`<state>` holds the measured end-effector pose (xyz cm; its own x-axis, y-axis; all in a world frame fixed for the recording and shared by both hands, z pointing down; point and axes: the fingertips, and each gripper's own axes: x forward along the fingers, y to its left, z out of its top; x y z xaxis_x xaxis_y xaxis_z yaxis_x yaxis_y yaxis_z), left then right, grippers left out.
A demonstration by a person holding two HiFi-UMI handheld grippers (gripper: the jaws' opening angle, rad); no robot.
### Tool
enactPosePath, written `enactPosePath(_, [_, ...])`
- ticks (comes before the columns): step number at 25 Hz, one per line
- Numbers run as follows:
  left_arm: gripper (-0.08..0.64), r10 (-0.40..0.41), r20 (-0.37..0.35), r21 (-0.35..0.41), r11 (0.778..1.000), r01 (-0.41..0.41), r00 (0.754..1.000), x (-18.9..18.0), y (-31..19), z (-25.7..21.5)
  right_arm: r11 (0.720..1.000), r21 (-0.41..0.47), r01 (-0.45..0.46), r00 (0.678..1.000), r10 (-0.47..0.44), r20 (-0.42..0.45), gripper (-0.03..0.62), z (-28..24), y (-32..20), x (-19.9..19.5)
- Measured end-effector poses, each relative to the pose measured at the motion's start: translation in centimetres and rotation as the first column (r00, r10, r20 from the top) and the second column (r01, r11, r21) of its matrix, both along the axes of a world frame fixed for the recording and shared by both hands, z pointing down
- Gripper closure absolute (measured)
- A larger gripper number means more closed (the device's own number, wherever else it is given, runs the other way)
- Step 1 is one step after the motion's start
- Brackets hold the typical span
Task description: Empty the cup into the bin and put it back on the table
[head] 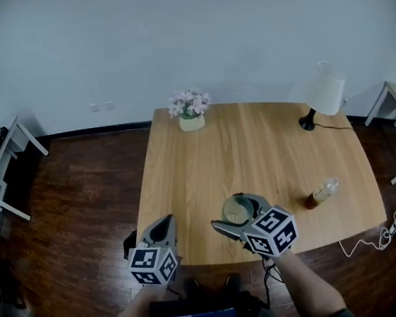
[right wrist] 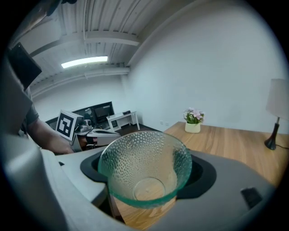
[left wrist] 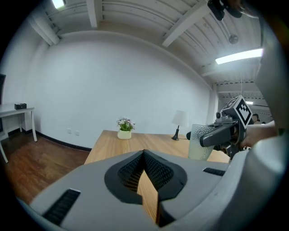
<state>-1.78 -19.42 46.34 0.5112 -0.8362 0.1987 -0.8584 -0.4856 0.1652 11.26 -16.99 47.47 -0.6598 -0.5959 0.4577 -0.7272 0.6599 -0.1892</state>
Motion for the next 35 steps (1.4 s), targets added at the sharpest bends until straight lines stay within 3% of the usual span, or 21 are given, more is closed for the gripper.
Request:
enactPosePath(6, [0.56,0.042,0.028,-0.047,0.998,-0.041,0.999,0.8,-0.9,2.0,0.999,-0.037,-0.034,0.999,0.033,-0.01,0.178,3.8,-0.3,-0.7])
enactPosePath(17, [0.56,0.084,0.064,-0.124,0.989,-0.076,0.994,2.5,-3.5,5.2,0.991,-0.027,-0.135,0.99,0.133,-0.056,0.176,9.2,-3.6,-0.5])
enactPosePath(35, [0.56,0.096,0.094,-0.264,0.962,-0.068,0.991,3.2,-8.1,12.3,0.992,-0.002,-0.126,0.991,0.125,-0.056,0.175,15.8,-9.1,-2.5])
